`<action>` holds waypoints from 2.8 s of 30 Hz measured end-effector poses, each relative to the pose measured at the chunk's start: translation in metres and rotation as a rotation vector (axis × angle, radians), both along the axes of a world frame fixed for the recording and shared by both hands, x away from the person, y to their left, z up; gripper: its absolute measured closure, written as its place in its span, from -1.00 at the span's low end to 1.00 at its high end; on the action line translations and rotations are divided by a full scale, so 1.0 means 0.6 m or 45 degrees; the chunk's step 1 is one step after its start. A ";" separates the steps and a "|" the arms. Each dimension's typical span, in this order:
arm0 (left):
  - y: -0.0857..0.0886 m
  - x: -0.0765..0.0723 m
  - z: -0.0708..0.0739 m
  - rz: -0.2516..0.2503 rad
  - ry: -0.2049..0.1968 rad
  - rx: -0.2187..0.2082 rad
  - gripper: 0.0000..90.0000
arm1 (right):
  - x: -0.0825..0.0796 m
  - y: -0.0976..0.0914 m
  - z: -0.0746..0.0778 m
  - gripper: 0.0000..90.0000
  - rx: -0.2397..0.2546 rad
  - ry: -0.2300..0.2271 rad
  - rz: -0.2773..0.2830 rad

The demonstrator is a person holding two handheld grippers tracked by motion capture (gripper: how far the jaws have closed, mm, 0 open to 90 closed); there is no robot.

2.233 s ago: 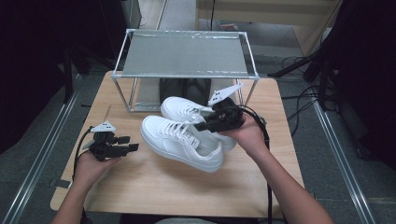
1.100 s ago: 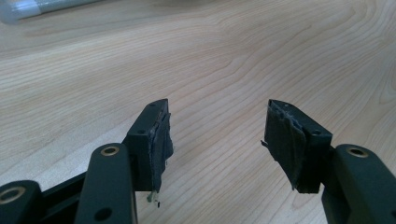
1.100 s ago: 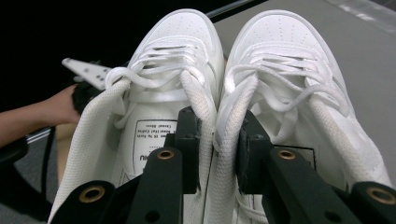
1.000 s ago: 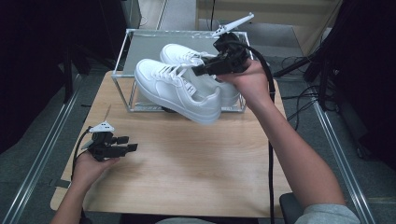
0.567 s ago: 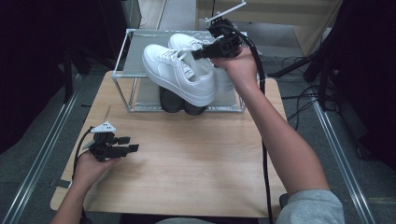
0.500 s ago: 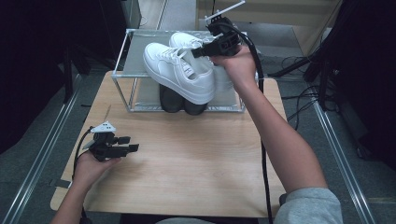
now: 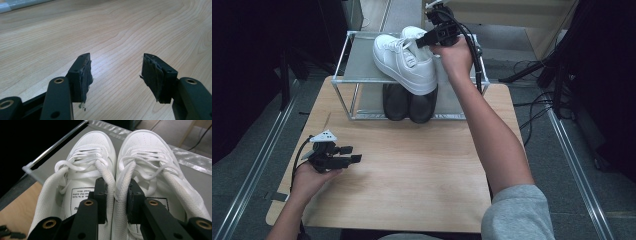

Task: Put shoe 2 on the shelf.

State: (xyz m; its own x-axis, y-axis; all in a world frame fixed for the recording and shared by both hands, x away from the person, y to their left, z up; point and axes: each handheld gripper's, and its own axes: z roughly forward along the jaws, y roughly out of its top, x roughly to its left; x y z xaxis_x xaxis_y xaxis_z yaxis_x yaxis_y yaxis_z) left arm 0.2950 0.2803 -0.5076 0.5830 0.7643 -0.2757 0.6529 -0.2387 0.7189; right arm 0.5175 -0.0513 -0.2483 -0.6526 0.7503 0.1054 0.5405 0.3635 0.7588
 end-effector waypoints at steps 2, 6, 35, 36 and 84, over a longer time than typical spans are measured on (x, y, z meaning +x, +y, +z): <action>-0.001 0.001 0.001 -0.009 -0.001 0.004 -0.09 | 0.009 0.006 0.001 0.67 0.002 -0.001 -0.053; -0.002 0.001 0.001 -0.018 -0.005 0.000 -0.09 | 0.026 0.022 0.004 0.67 -0.010 -0.028 -0.161; -0.003 0.000 0.005 -0.055 -0.025 -0.022 -0.09 | 0.092 0.106 -0.005 0.64 -0.072 0.023 -0.401; -0.004 0.000 0.005 -0.056 -0.028 -0.021 -0.09 | 0.090 0.109 -0.005 0.64 -0.077 0.028 -0.401; -0.014 0.006 0.002 -0.075 -0.015 0.009 -0.09 | 0.042 0.077 0.005 0.21 0.087 0.022 -0.240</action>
